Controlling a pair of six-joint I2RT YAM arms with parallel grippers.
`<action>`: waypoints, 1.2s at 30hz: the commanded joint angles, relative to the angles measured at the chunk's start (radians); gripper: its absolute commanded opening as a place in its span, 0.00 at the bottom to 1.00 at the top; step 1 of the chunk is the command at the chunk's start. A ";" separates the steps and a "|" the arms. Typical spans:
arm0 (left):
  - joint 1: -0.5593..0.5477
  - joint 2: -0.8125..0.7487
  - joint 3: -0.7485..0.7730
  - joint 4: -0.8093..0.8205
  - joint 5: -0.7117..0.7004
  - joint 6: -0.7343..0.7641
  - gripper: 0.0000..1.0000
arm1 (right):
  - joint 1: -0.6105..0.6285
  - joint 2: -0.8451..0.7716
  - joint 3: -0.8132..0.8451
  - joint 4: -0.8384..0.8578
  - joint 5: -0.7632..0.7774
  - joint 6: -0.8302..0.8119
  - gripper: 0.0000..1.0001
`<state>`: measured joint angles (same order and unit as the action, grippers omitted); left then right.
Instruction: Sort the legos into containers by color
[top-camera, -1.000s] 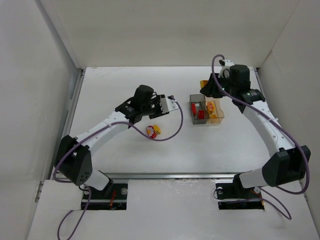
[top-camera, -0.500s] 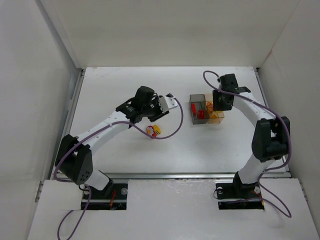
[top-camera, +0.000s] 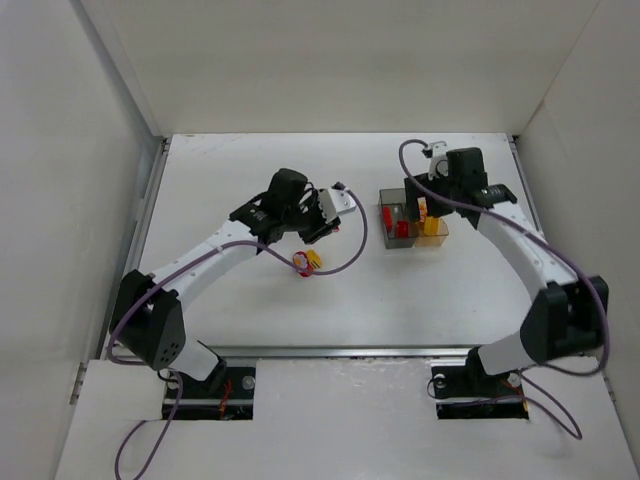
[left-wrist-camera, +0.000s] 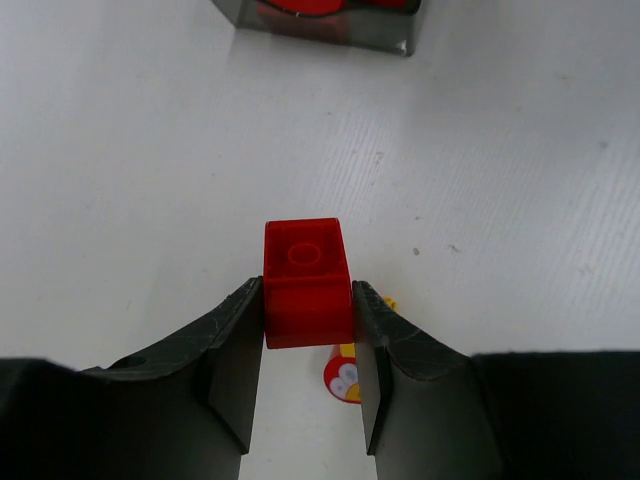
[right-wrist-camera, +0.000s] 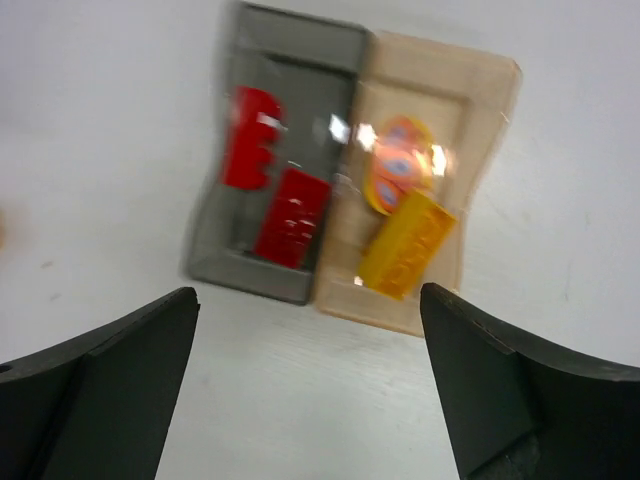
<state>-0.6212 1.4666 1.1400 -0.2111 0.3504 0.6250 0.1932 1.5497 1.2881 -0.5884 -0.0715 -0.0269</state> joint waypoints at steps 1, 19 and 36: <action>0.040 -0.028 0.090 0.018 0.174 -0.112 0.00 | 0.067 -0.230 -0.141 0.192 -0.270 -0.146 0.97; 0.094 0.103 0.245 0.168 0.568 -0.548 0.00 | 0.440 -0.294 -0.164 0.478 -0.044 -0.245 0.74; 0.094 0.084 0.276 0.156 0.561 -0.554 0.00 | 0.440 -0.249 -0.203 0.565 -0.030 -0.274 0.64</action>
<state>-0.5140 1.5902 1.3472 -0.0734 0.8490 0.0937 0.6353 1.3041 1.0763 -0.1104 -0.1299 -0.2863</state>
